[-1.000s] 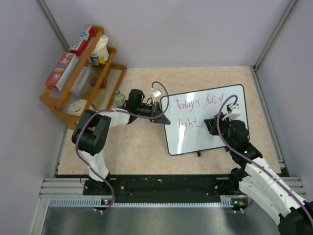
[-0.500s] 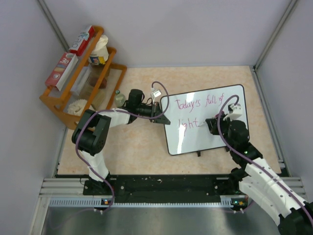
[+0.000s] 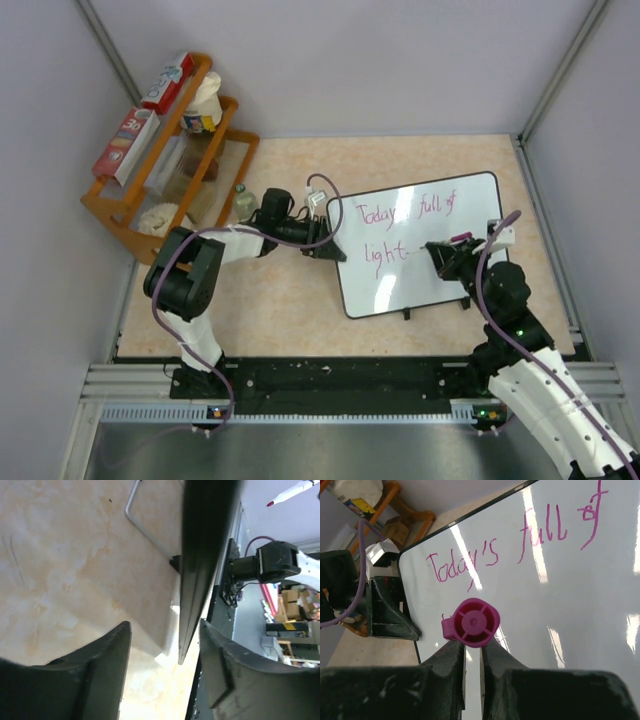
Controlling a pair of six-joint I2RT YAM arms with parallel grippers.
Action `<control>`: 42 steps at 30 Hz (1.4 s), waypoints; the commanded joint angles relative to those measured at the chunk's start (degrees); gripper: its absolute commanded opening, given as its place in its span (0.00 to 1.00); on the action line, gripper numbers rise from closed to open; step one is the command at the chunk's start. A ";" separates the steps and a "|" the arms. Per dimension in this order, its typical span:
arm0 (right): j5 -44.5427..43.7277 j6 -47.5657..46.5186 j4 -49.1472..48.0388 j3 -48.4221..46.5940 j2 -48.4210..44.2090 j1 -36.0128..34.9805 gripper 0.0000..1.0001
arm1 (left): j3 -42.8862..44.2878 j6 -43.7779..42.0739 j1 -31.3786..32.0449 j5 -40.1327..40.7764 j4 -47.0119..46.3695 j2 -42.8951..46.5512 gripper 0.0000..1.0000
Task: Write a sentence on the whiteboard
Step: Put down the whiteboard on the whiteboard stand, then put down the whiteboard marker at the corner of the board.
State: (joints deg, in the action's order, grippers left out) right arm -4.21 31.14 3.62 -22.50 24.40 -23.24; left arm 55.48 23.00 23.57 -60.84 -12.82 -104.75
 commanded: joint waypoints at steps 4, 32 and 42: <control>5.61 4.98 5.61 -0.88 -1.11 -0.40 0.00 | -3.10 -7.09 -0.81 9.06 5.51 10.43 0.74; 22.66 25.90 36.44 6.24 -11.91 -0.31 0.00 | -24.97 -10.27 -0.55 40.17 -8.00 50.16 0.99; 24.51 33.37 42.26 12.74 -21.85 -0.49 0.00 | -23.85 -2.62 -0.55 47.48 -8.36 48.50 0.99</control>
State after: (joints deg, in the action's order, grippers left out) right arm 18.59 59.96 44.23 -11.57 5.10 -23.27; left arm 29.10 17.12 23.11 -17.08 -19.49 -55.05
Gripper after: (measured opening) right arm 0.077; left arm 0.987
